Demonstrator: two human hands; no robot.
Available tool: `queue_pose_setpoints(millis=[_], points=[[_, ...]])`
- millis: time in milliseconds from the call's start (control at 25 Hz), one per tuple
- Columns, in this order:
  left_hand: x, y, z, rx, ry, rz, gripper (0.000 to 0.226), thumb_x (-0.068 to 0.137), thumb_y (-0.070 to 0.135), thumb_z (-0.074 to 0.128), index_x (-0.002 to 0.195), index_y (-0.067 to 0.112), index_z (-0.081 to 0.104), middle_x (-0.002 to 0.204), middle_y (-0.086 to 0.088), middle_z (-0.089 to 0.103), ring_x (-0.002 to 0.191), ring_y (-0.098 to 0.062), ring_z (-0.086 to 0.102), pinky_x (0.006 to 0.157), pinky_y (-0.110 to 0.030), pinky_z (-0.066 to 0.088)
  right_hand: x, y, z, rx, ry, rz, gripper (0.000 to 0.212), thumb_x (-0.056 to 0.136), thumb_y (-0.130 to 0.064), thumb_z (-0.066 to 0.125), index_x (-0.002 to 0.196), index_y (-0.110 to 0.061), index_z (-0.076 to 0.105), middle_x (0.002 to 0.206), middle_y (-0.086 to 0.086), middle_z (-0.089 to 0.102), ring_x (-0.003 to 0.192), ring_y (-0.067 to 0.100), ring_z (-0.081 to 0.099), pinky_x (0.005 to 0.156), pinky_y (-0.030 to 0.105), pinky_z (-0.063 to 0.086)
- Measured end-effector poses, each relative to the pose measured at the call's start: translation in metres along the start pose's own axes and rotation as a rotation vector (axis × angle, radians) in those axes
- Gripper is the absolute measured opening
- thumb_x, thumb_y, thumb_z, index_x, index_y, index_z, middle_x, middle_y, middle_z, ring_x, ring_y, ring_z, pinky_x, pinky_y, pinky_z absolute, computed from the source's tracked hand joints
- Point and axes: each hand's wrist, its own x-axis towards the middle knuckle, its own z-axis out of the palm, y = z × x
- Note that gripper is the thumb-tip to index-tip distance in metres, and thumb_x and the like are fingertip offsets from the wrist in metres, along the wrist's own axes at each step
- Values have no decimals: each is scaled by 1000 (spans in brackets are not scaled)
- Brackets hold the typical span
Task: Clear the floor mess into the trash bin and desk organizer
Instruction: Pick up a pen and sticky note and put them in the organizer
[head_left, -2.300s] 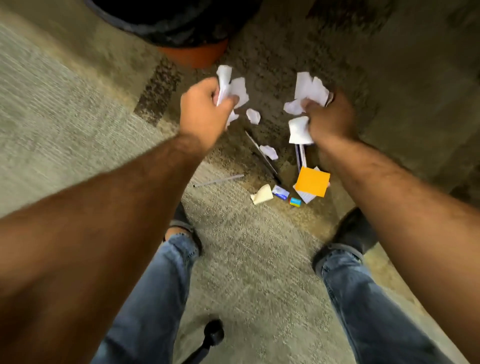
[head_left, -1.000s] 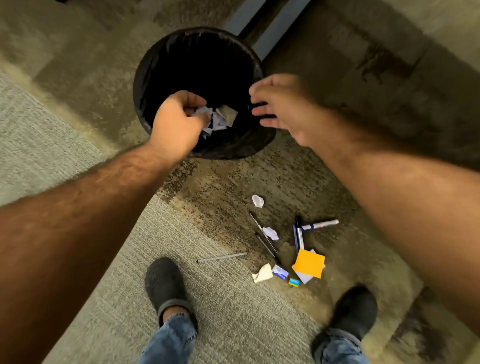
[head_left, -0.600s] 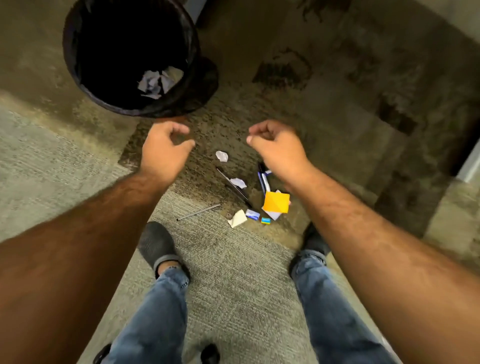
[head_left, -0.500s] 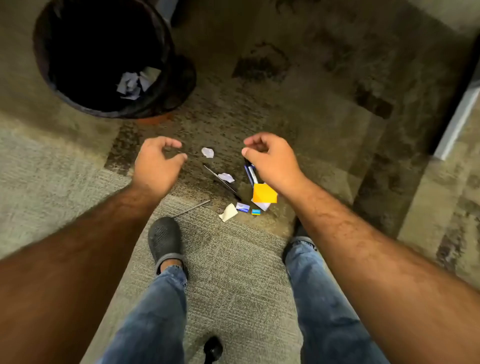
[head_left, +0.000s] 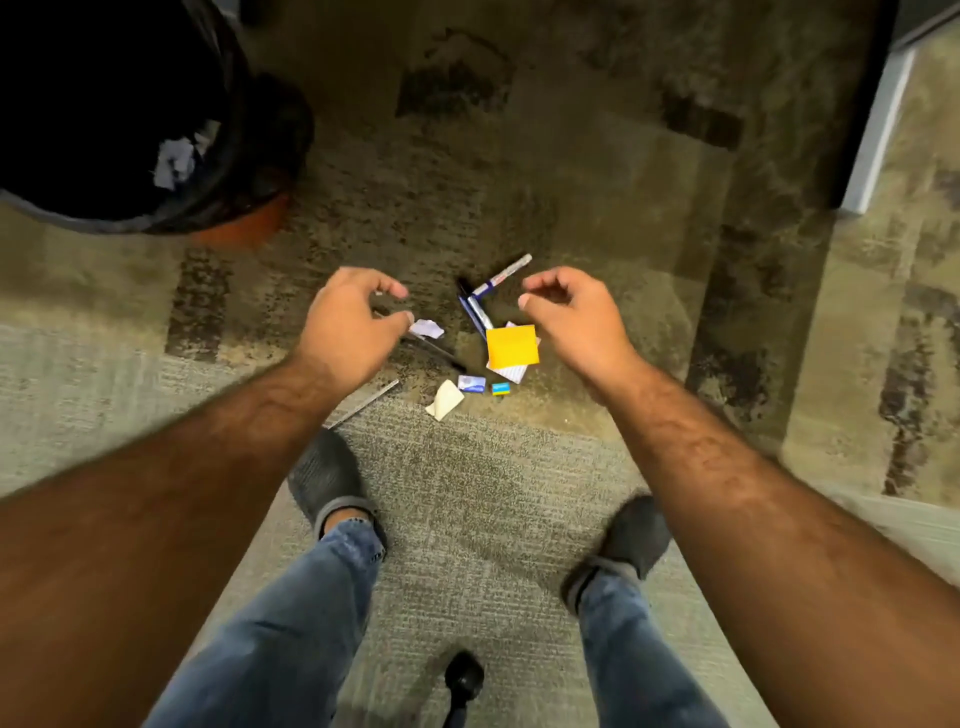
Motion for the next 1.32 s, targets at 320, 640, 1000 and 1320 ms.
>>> queue_pose_setpoints(millis=[320, 640, 1000, 1320], points=[[-4, -55, 122, 118, -21, -108, 25, 90, 20, 76, 114, 18, 72, 133, -8, 59, 106, -28, 66, 97, -33, 52, 36, 133, 16, -114, -10, 11, 23, 85, -13, 70, 107, -15, 75, 101, 1, 75, 97, 20, 70, 90, 36, 57], [4, -101, 217, 222, -97, -154, 30, 87, 12, 75, 116, 18, 70, 130, -12, 59, 104, -35, 65, 93, -35, 52, 60, 246, 42, -172, -151, -40, 34, 83, -6, 70, 117, -12, 68, 106, -1, 67, 91, 18, 63, 86, 32, 52], [24, -141, 270, 263, -101, -196, 49, 84, 8, 77, 130, 15, 61, 132, -10, 57, 117, -29, 59, 107, -43, 51, 129, 265, 64, -471, -282, -284, 57, 84, 5, 61, 138, -10, 56, 136, 17, 60, 121, 37, 59, 104, 44, 48], [35, -157, 294, 487, -41, -129, 64, 80, 35, 82, 133, 12, 54, 133, -16, 52, 120, -37, 53, 103, -46, 46, 160, 248, 81, -934, -323, -390, 72, 86, -6, 70, 149, -25, 43, 152, 8, 43, 133, 40, 48, 105, 45, 48]])
